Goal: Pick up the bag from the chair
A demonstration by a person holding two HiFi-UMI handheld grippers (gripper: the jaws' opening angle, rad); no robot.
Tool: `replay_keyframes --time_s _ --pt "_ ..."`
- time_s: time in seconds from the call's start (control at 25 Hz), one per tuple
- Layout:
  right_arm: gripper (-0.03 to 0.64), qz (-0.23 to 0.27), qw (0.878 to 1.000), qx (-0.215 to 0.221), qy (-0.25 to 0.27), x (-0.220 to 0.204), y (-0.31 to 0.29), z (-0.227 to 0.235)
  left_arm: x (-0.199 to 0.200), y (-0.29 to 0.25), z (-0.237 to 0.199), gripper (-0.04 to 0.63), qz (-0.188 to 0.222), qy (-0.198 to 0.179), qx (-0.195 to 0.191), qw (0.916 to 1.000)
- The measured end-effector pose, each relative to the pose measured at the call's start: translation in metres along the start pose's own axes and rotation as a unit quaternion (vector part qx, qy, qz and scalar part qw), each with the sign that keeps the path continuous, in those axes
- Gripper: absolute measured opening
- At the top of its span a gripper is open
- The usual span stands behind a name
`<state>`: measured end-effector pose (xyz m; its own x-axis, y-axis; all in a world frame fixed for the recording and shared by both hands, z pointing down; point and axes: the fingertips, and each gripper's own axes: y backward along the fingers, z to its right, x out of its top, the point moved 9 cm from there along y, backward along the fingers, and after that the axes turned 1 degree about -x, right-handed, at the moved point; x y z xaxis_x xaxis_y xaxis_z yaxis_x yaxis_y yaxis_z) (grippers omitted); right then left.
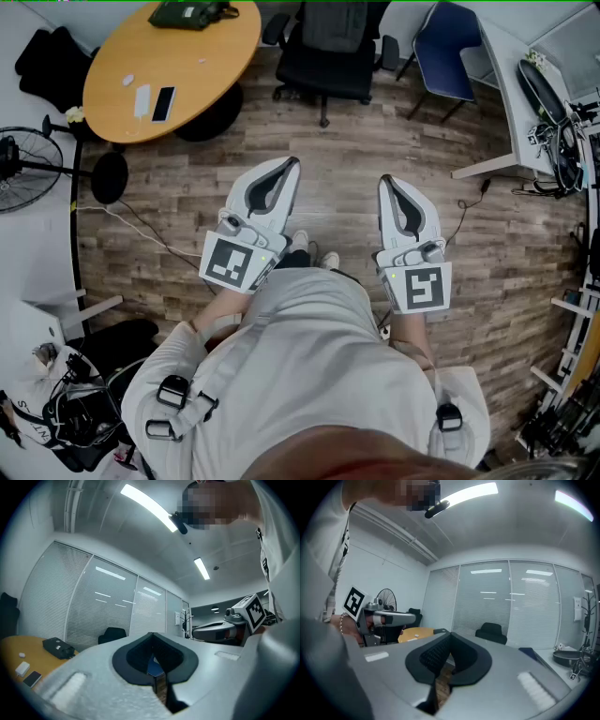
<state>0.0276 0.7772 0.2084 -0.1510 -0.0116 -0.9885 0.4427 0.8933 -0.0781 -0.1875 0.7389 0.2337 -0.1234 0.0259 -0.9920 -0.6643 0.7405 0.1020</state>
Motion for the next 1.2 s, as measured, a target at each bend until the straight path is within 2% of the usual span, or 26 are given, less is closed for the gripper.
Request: replay_keyframes --time_s 0.16,0.32,0.6,0.92,1.2 --pt "0.003 -0.003 1.000 -0.001 0.011 -0.013 0.000 0.000 0.000 0.008 -0.008 0.005 -0.002 0.004 0.002 1.0000" --pt "0.003 -0.002 1.000 -0.008 -0.010 -0.015 -0.013 -0.007 0.003 0.012 -0.027 0.005 -0.007 0.005 -0.002 1.0000" --pt "0.003 -0.012 1.000 -0.012 0.004 -0.017 -0.029 -0.012 -0.003 0.012 -0.046 0.005 -0.013 0.008 -0.005 0.9999" --pt "0.003 -0.008 1.000 -0.006 0.014 -0.017 -0.057 0.000 -0.008 -0.009 -0.066 0.005 -0.010 0.010 -0.003 0.9999" --pt "0.003 -0.005 1.000 -0.006 0.017 -0.011 -0.089 0.032 -0.003 -0.051 -0.085 0.005 -0.005 0.009 -0.004 0.9999"
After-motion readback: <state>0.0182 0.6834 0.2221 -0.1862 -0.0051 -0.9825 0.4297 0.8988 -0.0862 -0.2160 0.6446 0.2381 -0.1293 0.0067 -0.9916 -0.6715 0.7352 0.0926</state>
